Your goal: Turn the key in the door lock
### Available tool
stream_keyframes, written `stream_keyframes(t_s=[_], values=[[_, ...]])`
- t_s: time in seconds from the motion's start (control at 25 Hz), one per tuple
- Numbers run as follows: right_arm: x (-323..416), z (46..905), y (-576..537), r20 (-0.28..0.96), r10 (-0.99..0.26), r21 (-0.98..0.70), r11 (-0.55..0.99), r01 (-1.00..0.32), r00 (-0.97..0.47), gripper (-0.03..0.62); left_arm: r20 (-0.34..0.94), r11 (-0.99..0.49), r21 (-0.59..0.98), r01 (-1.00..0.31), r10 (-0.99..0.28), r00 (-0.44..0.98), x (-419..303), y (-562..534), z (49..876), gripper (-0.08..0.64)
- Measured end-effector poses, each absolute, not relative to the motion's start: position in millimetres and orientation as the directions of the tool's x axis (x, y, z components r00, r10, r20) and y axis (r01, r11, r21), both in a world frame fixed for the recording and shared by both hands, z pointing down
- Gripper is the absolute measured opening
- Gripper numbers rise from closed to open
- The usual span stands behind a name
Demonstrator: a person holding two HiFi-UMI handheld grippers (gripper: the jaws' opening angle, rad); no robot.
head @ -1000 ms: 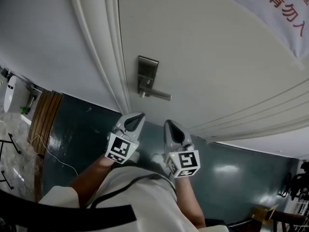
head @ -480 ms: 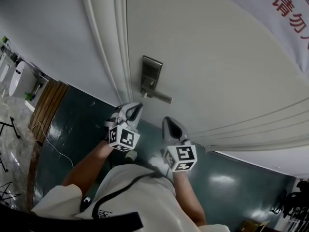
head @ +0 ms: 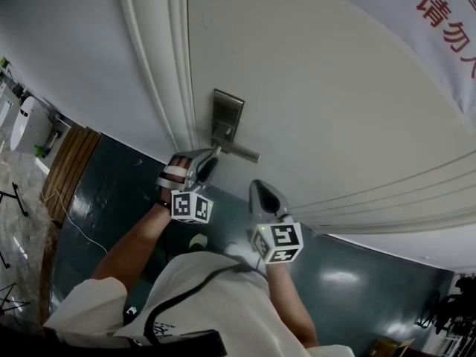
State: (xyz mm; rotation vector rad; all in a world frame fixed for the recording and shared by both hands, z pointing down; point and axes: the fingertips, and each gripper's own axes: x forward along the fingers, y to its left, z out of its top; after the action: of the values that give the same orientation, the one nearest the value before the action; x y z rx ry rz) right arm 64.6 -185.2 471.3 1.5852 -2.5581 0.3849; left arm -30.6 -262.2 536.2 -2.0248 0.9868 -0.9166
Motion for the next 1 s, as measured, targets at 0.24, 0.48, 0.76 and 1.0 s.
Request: stream_keyframes(t_s=[0.24,0.48,0.76,1.0], values=[[68.4,468.1,-191.9,0.221,-0.871,-0.156,0.412,-0.897,-0.439,0.009,0.301,-0.428,-0.868,-0.251,-0.856,0.419,-28.4,-271.3,552.2,0.145],[72.4,469.2,-195.5,0.227,-0.876,-0.156,0.399,-0.903,-0.426,0.009,0.289,-0.412,-0.873,-0.262,-0.869,0.403,-27.4,-280.5,556.5,0.145],[75.4,469.6,-199.0,0.229,-0.882,-0.148,0.387,-0.91,-0.412,0.009,0.268,-0.393,-0.876,-0.281,-0.879,0.394,-22.7,-289.8,553.8,0.132],[79.7,469.8,-201.0,0.231,-0.887,-0.13,0.379,-0.916,-0.4,0.009,0.26,-0.393,-0.864,-0.315,-0.883,0.39,-22.9,-291.0,551.7,0.086]])
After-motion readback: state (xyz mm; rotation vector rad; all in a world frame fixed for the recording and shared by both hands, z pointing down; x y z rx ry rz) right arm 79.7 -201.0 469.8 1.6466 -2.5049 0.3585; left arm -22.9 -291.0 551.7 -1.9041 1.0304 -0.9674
